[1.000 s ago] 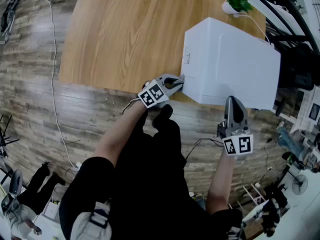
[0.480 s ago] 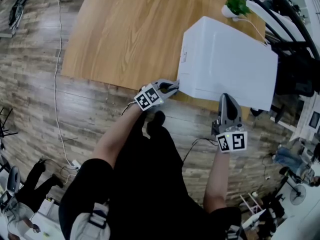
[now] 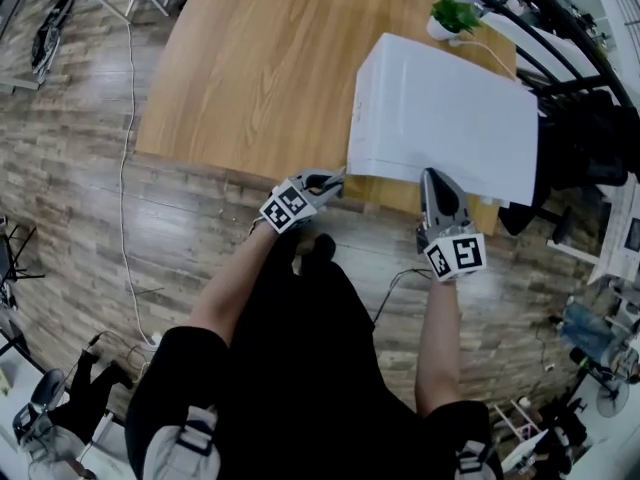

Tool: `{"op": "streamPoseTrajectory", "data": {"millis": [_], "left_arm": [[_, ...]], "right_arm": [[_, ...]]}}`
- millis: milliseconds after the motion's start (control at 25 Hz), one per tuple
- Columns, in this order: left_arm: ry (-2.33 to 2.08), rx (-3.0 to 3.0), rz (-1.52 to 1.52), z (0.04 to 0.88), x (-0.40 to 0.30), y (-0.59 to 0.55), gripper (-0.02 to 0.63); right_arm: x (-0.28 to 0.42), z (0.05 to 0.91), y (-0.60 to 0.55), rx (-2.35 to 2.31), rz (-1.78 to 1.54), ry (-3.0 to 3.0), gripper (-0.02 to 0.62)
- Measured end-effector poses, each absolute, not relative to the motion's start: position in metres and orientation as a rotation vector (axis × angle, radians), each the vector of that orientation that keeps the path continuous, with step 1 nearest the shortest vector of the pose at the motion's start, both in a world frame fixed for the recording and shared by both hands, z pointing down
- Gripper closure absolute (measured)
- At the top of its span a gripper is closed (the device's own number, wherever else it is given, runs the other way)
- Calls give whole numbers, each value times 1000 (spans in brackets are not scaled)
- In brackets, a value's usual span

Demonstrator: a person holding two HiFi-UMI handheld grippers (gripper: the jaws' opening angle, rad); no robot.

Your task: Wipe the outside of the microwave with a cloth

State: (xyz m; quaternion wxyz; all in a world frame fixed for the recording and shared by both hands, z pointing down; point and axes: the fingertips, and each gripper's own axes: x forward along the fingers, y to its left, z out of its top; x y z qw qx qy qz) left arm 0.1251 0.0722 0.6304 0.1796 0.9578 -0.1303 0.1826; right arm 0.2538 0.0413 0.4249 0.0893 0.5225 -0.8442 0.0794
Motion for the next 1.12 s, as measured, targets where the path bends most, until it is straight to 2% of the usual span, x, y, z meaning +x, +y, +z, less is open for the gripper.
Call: {"op": "streamPoseTrajectory", "data": {"millis": [280,560,1120], "left_arm": [[-521,2723,448,578,104,83,563],[-589,2766,360,521,93,92,563],[-615,2874,297,416,95,133,563]], "right_arm": [[233,413,49,1451,80,-2510,595],[222,408,72,1444,61,-2484,595],[260,391,147,1513,137,-2412,598]]}}
